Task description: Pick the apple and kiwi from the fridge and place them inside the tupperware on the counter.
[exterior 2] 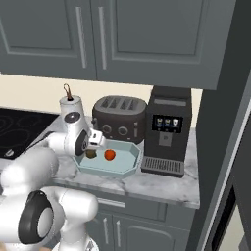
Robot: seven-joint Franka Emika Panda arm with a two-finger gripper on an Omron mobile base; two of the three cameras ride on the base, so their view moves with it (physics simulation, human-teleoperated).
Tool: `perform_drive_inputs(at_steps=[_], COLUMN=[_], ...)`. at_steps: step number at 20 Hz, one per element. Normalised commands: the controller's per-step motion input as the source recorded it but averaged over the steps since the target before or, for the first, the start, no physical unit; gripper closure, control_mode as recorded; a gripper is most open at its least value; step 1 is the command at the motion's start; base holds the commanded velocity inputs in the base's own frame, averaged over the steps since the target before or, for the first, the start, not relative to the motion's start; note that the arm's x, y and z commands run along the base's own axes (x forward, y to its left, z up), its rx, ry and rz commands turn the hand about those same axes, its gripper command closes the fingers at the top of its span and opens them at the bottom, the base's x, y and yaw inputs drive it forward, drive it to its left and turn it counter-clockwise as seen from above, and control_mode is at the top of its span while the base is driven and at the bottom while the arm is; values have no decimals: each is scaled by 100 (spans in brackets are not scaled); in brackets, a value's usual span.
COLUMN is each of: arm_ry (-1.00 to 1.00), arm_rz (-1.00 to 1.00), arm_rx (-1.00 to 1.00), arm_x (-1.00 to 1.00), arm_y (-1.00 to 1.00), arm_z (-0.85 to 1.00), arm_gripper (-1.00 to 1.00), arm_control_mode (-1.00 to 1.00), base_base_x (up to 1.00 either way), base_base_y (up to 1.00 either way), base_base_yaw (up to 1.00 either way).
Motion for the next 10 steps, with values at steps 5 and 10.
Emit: perform_drive_inputs(at_steps=[5,10], arm_ry=[1,0], arm_rz=[0,0], arm_rx=[0,0], arm_x=[56,50], arm_y=[0,0], arm_z=[-41,-24], arm_gripper=[100,-100], arm_control_mode=[-100,-100], base_base_x=[0,0], base_base_y=[0,0], base_base_yaw=[0,0])
